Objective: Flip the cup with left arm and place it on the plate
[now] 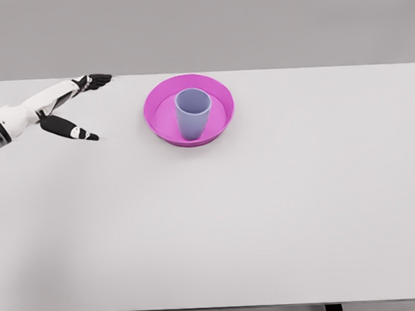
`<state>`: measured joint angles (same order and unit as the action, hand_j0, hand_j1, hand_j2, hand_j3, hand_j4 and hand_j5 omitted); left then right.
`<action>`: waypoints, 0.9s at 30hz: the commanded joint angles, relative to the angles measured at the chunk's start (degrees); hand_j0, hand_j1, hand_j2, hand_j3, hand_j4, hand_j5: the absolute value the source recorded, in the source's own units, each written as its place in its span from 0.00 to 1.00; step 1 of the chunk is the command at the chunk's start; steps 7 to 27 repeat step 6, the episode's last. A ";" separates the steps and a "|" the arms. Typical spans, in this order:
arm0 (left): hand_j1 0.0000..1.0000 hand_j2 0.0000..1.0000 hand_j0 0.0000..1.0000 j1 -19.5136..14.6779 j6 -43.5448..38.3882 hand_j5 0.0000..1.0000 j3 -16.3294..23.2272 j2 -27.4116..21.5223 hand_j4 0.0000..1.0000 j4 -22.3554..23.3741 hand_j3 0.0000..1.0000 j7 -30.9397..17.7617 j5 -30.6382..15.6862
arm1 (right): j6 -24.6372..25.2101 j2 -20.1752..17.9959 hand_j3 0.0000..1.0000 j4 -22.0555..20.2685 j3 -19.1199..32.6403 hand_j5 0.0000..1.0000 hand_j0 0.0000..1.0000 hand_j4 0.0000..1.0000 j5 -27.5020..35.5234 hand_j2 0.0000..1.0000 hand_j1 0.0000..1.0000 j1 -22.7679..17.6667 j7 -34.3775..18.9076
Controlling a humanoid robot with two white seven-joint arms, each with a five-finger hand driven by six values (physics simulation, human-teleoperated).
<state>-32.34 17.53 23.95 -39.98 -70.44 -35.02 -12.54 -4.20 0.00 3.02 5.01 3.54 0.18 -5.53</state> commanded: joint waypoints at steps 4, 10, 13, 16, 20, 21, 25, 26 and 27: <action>1.00 1.00 1.00 0.26 -0.39 1.00 -0.66 -2.12 1.00 -0.14 1.00 0.02 -0.38 | -0.02 0.00 1.00 -0.03 0.00 1.00 1.00 1.00 0.07 1.00 1.00 0.00 -0.01; 1.00 1.00 1.00 0.26 -0.39 1.00 -0.66 -2.12 1.00 -0.14 1.00 0.02 -0.47 | -0.02 0.00 1.00 -0.03 0.00 1.00 1.00 1.00 -0.02 1.00 1.00 0.00 -0.01; 1.00 1.00 1.00 0.26 -0.39 1.00 -0.66 -2.12 1.00 -0.14 1.00 0.02 -0.47 | -0.02 0.00 1.00 -0.03 0.00 1.00 1.00 1.00 -0.02 1.00 1.00 0.00 -0.01; 1.00 1.00 1.00 0.26 -0.39 1.00 -0.66 -2.12 1.00 -0.14 1.00 0.02 -0.47 | -0.02 0.00 1.00 -0.03 0.00 1.00 1.00 1.00 -0.02 1.00 1.00 0.00 -0.01; 1.00 1.00 1.00 0.26 -0.39 1.00 -0.66 -2.12 1.00 -0.14 1.00 0.02 -0.47 | -0.02 0.00 1.00 -0.03 0.00 1.00 1.00 1.00 -0.02 1.00 1.00 0.00 -0.01; 1.00 1.00 1.00 0.26 -0.39 1.00 -0.66 -2.12 1.00 -0.14 1.00 0.02 -0.47 | -0.02 0.00 1.00 -0.03 0.00 1.00 1.00 1.00 -0.02 1.00 1.00 0.00 -0.01; 1.00 1.00 1.00 0.26 -0.39 1.00 -0.66 -2.12 1.00 -0.14 1.00 0.02 -0.47 | -0.02 0.00 1.00 -0.03 0.00 1.00 1.00 1.00 -0.02 1.00 1.00 0.00 -0.01; 1.00 1.00 1.00 0.26 -0.39 1.00 -0.66 -2.12 1.00 -0.14 1.00 0.02 -0.47 | -0.02 0.00 1.00 -0.03 0.00 1.00 1.00 1.00 -0.02 1.00 1.00 0.00 -0.01; 1.00 1.00 1.00 0.26 -0.39 1.00 -0.66 -2.12 1.00 -0.14 1.00 0.02 -0.47 | -0.02 0.00 1.00 -0.03 0.00 1.00 1.00 1.00 -0.02 1.00 1.00 0.00 -0.01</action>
